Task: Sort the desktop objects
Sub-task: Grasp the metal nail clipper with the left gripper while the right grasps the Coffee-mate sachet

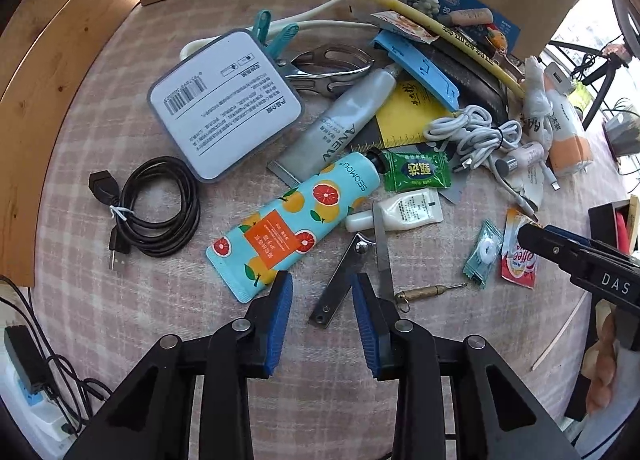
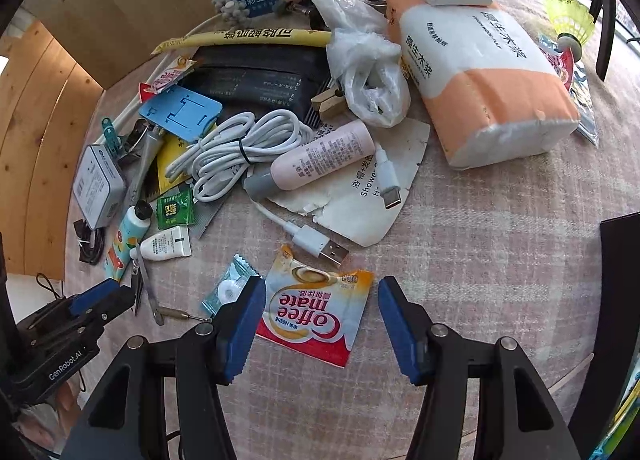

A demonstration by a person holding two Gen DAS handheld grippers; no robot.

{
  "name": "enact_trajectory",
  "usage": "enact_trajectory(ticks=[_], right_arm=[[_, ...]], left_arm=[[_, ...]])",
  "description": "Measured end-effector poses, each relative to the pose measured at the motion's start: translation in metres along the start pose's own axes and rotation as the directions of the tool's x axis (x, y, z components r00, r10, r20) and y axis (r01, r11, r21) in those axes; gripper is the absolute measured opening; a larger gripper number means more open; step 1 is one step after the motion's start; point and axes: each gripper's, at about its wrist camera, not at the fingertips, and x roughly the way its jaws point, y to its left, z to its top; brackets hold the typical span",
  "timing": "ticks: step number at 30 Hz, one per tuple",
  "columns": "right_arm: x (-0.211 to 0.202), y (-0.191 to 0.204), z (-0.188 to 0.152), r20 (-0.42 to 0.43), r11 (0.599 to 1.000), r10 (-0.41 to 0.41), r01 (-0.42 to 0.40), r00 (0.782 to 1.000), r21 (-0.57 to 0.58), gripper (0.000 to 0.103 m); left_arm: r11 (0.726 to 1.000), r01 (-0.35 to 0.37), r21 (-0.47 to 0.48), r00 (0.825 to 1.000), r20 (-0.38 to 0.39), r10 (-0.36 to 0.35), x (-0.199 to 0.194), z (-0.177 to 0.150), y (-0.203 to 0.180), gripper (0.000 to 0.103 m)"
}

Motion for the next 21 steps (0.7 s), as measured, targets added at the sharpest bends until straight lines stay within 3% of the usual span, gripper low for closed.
enact_trajectory(ticks=[9, 15, 21], right_arm=[[0.005, 0.013, 0.006, -0.012, 0.999, -0.034, 0.034, 0.999, -0.015, 0.055], [0.012, 0.036, 0.003, 0.009, 0.974, -0.184, 0.183, 0.983, -0.137, 0.054], [0.007, 0.026, -0.002, 0.006, 0.966, -0.164, 0.162, 0.986, -0.2, 0.042]], left_arm=[[0.998, -0.044, 0.045, 0.999, 0.012, 0.044, 0.005, 0.0, -0.033, 0.016], [0.999, -0.015, 0.043, 1.0, 0.015, 0.014, 0.003, -0.003, -0.041, 0.015], [1.0, 0.026, -0.013, 1.0, 0.008, -0.026, -0.003, -0.014, -0.038, 0.013]])
